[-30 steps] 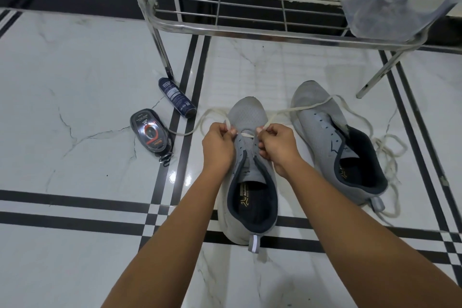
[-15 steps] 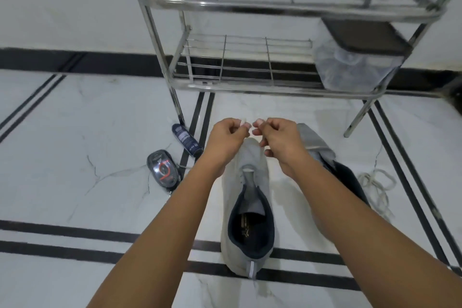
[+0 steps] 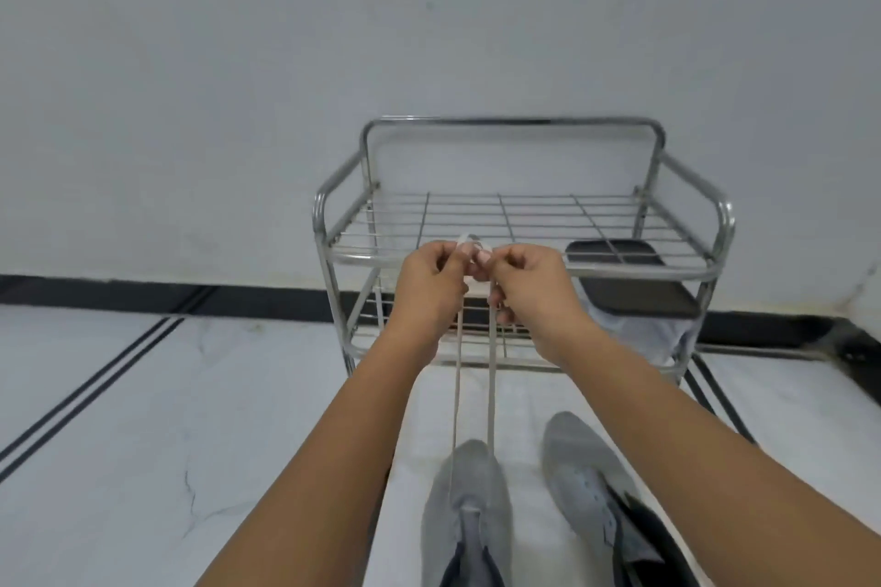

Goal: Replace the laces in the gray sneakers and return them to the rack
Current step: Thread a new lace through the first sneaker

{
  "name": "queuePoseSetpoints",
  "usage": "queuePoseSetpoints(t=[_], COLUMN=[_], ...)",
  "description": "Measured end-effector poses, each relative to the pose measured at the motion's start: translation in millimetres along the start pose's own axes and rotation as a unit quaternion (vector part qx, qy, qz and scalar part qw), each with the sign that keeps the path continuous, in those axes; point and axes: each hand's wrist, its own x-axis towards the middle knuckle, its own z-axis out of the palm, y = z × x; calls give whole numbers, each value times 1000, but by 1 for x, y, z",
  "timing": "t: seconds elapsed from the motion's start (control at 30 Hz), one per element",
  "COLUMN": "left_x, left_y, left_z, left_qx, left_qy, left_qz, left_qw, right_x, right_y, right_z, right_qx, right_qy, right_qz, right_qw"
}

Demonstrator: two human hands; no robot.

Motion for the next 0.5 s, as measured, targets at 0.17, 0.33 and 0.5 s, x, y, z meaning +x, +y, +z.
queuePoseSetpoints(t=[0.17,0.33,0.5], left_x=[18,32,42], left_y=[36,65,85], left_z=[4,11,14], left_qx=[13,-9,-8], left_qy=[5,30,33], left_qz=[36,73,91], left_qw=[999,997,995], right_x=[19,28,34], right_y=[-46,-69,-86], right_z=[-13,-22,-28], right_qx=[-15,1,1], right_qy=[16,24,35], right_qz=[-58,-86,-114], right_qw=[998,996,993])
